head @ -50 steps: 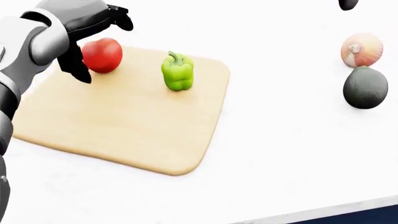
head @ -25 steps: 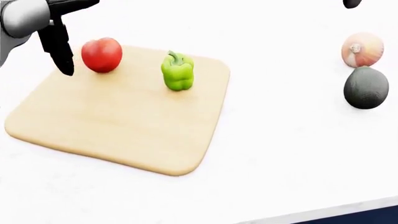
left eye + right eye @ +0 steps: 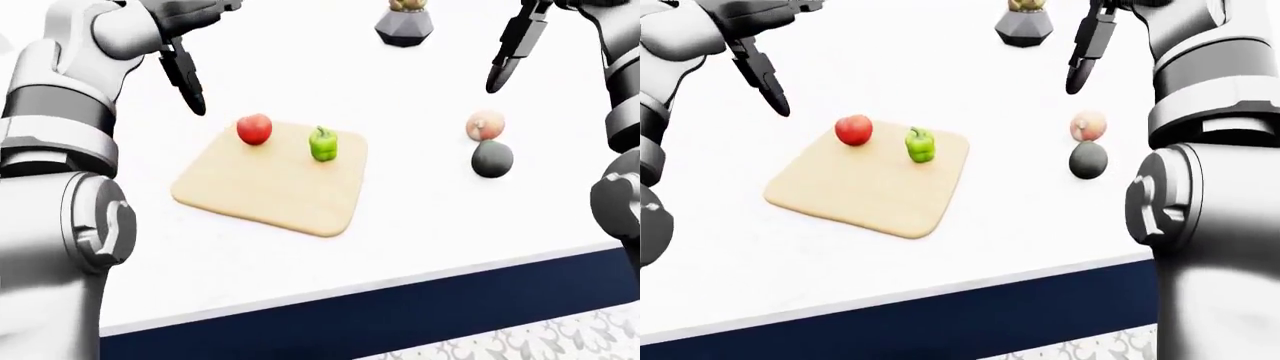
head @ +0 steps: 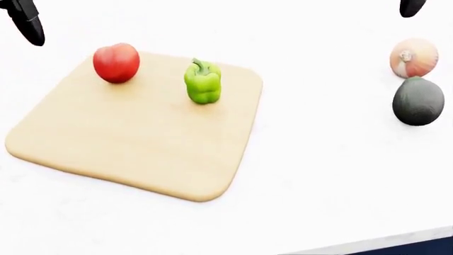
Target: Place the avocado, onion, tomato and bell pepper on the cutting board.
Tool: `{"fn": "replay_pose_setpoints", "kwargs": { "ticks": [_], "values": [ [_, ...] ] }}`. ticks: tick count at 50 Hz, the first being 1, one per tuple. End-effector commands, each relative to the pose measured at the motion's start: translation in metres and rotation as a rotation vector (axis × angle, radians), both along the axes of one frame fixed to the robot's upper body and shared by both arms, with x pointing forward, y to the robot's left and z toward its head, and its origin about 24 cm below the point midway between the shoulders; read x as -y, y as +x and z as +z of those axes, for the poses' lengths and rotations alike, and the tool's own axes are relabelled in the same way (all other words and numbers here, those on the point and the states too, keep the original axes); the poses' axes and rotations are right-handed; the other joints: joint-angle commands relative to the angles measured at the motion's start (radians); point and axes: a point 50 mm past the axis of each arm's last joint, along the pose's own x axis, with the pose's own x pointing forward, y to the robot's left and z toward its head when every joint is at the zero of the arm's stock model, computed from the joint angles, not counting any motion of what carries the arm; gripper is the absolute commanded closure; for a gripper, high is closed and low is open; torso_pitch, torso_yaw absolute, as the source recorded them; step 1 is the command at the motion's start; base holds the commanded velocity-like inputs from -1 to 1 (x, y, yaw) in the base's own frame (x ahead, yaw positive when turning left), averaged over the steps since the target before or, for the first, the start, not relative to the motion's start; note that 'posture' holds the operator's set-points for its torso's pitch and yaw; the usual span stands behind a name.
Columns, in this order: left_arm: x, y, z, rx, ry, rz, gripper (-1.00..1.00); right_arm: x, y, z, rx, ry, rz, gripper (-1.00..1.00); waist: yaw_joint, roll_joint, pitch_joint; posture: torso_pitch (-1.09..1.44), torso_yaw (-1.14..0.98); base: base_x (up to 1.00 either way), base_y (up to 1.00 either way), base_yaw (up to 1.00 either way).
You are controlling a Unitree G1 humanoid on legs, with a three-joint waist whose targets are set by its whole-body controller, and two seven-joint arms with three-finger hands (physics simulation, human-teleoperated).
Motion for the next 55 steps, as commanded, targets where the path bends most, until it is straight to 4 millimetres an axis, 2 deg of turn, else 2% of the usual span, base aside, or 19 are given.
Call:
{"fn": "replay_pose_setpoints", "kwargs": {
  "ticks": [1,7,11,24,25,29,31,34,36,37,38,39,40,41,43,47,51,54,55],
  "values": [
    [0.0,-0.009,0.029,0.111,-0.039,-0.007,-1.0,-0.002,-0.01,0.025,0.113,0.01,0.015,-1.0,0.0,-0.001,-0.035,0.0,0.0,0.0,0.0,0.0],
    [-0.005,-0.012,0.036,0.127,-0.045,0.003,-1.0,0.006,-0.011,0.019,0.086,-0.002,0.019,-1.0,0.0,-0.001,-0.032,0.0,0.0,0.0,0.0,0.0],
    [-0.006,-0.014,0.043,0.132,-0.049,0.008,-1.0,0.008,-0.014,0.027,0.116,0.002,0.013,-1.0,-0.001,-0.002,-0.033,0.0,0.0,0.0,0.0,0.0],
    [-0.012,-0.019,0.052,0.112,-0.093,0.01,-1.0,0.008,-0.017,0.033,0.133,0.0,0.016,-1.0,0.0,-0.003,-0.029,0.0,0.0,0.0,0.0,0.0],
    [-0.012,-0.02,0.053,0.111,-0.104,0.004,-1.0,0.008,-0.017,0.033,0.133,-0.001,0.019,-1.0,0.001,0.003,-0.047,0.0,0.0,0.0,-0.14,0.0],
    [-0.014,-0.02,0.054,0.109,-0.128,0.003,-1.0,0.008,-0.018,0.034,0.134,0.003,0.02,-1.0,-0.004,0.033,-0.053,0.0,0.0,0.0,-0.15,0.0],
    [-0.016,-0.021,0.052,0.1,-0.134,-0.002,-1.0,0.007,-0.017,0.033,0.136,0.002,0.022,-1.0,-0.007,0.035,-0.055,0.0,0.0,0.0,-0.16,0.0],
    [-0.019,-0.022,0.054,0.111,-0.134,0.003,-1.0,0.006,-0.017,0.034,0.141,0.003,0.023,-1.0,-0.006,0.019,-0.042,0.0,0.0,0.0,-0.16,0.0],
    [-0.021,-0.024,0.057,0.122,-0.139,0.01,-1.0,0.006,-0.017,0.034,0.145,0.0,0.022,-1.0,-0.003,-0.001,-0.037,0.0,0.0,0.0,-0.19,0.0],
    [-0.022,-0.024,0.057,0.123,-0.143,0.014,-1.0,0.006,-0.017,0.034,0.146,0.003,0.021,-1.0,-0.001,-0.021,-0.04,0.0,0.0,0.0,-0.2,0.0],
    [-0.022,-0.024,0.057,0.123,-0.139,0.016,-1.0,0.006,-0.017,0.035,0.148,0.0,0.021,-1.0,0.002,-0.053,-0.049,0.0,0.0,0.0,-0.18,0.0],
    [-0.023,-0.024,0.058,0.126,-0.14,0.02,-1.0,0.005,-0.017,0.035,0.148,0.0,0.022,-1.0,0.001,-0.102,-0.062,0.0,0.0,0.0,-0.19,0.0],
    [-0.023,-0.024,0.058,0.125,-0.137,0.02,-1.0,0.004,-0.018,0.036,0.148,-0.001,0.023,-1.0,0.003,-0.054,-0.043,0.0,0.0,0.0,-0.19,0.0],
    [-0.023,-0.024,0.058,0.126,-0.137,0.02,-1.0,0.004,-0.018,0.037,0.15,0.0,0.024,-1.0,0.005,-0.057,-0.047,0.0,0.0,0.0,-0.19,0.0],
    [-0.022,-0.024,0.057,0.123,-0.135,0.021,-1.0,0.004,-0.018,0.037,0.15,-0.002,0.025,-1.0,0.008,-0.039,-0.051,0.0,0.0,0.0,-0.18,0.0],
    [-0.023,-0.024,0.058,0.125,-0.13,0.023,-1.0,0.004,-0.018,0.036,0.145,-0.007,0.024,-1.0,0.019,-0.009,-0.037,0.0,0.0,0.0,-0.19,0.0],
    [-0.024,-0.024,0.056,0.121,-0.124,0.029,-1.0,0.003,-0.017,0.035,0.144,-0.007,0.027,-1.0,0.022,0.018,-0.036,0.0,0.0,0.0,-0.19,0.0],
    [-0.024,-0.024,0.058,0.125,-0.128,0.032,-1.0,0.003,-0.017,0.035,0.143,-0.01,0.027,-1.0,0.017,0.052,-0.038,0.0,0.0,0.0,-0.19,0.0],
    [-0.025,-0.024,0.058,0.125,-0.126,0.032,-1.0,0.003,-0.017,0.035,0.142,-0.01,0.028,-1.0,0.014,0.074,-0.041,0.0,0.0,0.0,-0.19,0.0]
  ]
}}
